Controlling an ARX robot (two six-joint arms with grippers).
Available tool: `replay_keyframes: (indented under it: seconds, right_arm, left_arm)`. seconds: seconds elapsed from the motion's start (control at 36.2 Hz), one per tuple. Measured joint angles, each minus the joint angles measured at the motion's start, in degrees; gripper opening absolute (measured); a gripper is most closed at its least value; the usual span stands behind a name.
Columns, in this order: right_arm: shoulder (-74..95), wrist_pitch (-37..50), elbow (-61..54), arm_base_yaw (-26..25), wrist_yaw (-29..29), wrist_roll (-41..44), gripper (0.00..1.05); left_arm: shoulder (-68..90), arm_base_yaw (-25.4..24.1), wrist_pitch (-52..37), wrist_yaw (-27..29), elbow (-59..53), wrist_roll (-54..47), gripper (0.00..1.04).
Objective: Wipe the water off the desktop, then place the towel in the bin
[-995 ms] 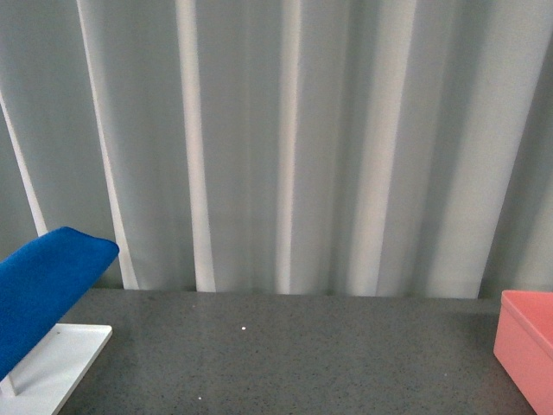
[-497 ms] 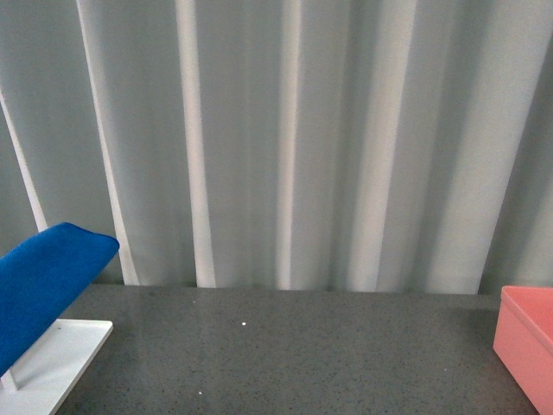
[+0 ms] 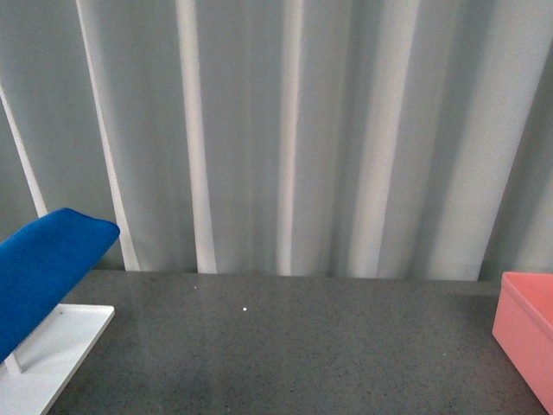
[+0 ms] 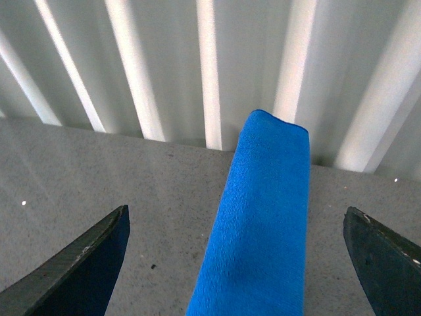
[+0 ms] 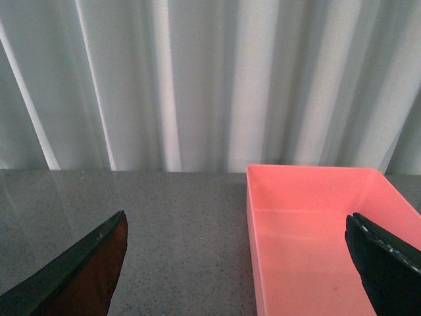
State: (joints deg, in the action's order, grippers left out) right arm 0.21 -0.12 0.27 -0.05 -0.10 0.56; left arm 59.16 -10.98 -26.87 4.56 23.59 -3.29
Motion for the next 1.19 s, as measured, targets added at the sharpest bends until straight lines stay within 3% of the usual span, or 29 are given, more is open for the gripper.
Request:
replay_keyframes:
  seconds: [0.22,0.39,0.61,0.86,1.19]
  right_arm:
    - [0.00,0.00,0.00,0.00,0.02,0.00,0.98]
    - [0.00,0.00,0.00,0.00,0.02,0.00,0.98]
    - [0.00,0.00,0.00,0.00,0.02,-0.02,0.98]
    - [0.00,0.00,0.00,0.00,0.00,0.00,0.98]
    - [0.00,0.00,0.00,0.00,0.00,0.00,0.98]
  left_arm:
    - [22.77,-1.38,-0.98,-2.73,14.95,-13.73,0.98]
    - [33.77,-2.14,2.84,-0.09,25.40,-17.55,0.98]
    - [41.83,-2.23,18.01,-1.29,37.86,-15.10,0.98]
    - [43.21,-0.92,20.15,-6.64,39.67,-14.47,0.98]
    - [45.27,1.51,20.90,-6.49,40.00,-16.00,0.98]
